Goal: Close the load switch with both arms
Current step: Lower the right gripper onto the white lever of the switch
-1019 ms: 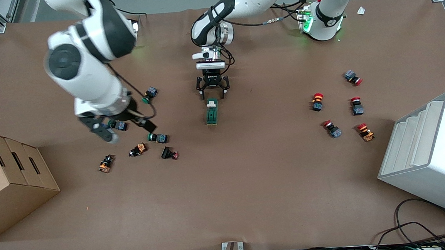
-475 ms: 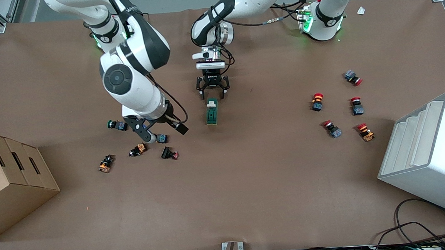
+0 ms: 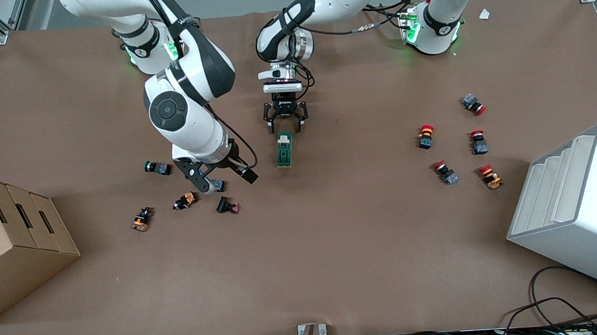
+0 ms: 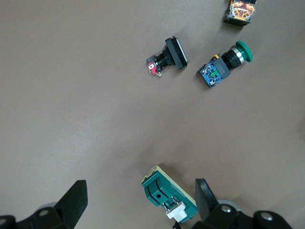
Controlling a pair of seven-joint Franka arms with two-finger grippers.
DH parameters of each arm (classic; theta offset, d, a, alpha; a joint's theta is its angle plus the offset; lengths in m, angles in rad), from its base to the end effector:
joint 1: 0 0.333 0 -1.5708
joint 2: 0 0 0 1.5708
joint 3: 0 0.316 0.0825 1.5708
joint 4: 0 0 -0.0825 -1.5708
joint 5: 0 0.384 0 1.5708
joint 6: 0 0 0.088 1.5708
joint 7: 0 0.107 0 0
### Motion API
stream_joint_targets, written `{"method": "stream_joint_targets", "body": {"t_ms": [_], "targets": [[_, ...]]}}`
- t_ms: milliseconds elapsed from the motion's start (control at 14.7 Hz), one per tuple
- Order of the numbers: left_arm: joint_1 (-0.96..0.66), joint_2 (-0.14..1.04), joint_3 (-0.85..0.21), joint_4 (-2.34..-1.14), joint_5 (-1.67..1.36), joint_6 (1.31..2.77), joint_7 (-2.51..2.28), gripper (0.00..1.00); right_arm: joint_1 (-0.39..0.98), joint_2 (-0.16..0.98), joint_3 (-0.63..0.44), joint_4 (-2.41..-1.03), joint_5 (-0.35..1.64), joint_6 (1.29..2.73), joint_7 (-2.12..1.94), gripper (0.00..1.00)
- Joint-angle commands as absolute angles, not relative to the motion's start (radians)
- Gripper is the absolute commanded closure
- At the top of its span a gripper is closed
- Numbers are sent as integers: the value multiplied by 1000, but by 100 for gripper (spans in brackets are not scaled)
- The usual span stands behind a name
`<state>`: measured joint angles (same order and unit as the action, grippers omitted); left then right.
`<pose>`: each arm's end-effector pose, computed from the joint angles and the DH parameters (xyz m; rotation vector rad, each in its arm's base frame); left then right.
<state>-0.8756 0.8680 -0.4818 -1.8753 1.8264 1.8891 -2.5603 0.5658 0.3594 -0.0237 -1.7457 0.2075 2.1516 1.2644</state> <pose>0.1973 -0.5648 0.0777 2.6824 -0.0450 1.5729 0.5553 0.3459 0.3732 -2.7423 1.2093 0.1544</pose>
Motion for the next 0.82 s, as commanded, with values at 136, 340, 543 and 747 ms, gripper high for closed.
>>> {"method": "stream_joint_targets", "body": {"t_ms": [136,340,543,747], "targets": [[-887,911,-474,-1844,1844,1899,-2565,2,647,347,-32,-1821,225,2255,1356,0],[-885,911,-474,-1845,1844,1899,-2565,1,712,345,-32,-1864,225,2310,1427,0],[-887,911,-474,-1848,1844,1896,-2565,1,750,347,-32,-1882,225,2321,1450,0],[-887,911,-474,-1851,1844,1888,-2565,1,791,348,-34,-1988,225,2457,1453,0]]}}
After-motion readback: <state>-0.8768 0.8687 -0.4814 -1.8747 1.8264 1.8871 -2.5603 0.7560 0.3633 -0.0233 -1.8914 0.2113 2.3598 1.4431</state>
